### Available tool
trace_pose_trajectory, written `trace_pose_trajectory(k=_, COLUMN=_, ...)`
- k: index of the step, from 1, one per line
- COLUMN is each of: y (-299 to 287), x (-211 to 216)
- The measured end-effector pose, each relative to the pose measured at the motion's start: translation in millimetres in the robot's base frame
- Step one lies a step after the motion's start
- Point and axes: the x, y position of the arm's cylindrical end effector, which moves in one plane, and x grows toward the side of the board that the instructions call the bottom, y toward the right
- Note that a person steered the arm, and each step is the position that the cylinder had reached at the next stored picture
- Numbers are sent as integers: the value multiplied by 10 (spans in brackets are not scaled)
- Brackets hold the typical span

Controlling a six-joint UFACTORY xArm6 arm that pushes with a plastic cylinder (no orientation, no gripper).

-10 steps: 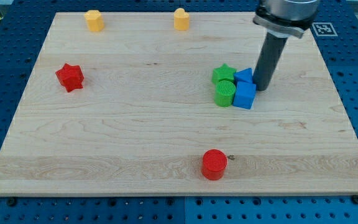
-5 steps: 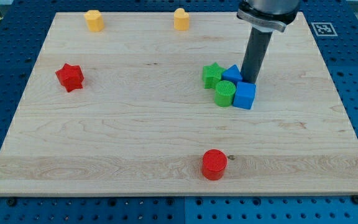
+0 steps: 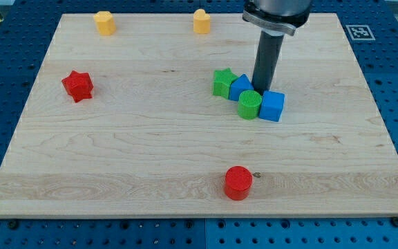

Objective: Push the green star and blue triangle to the center

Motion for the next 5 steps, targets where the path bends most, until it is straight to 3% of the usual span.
trace_pose_trajectory(k=3, y=779, x=32)
trace_pose_trajectory(k=5, y=890, x=38)
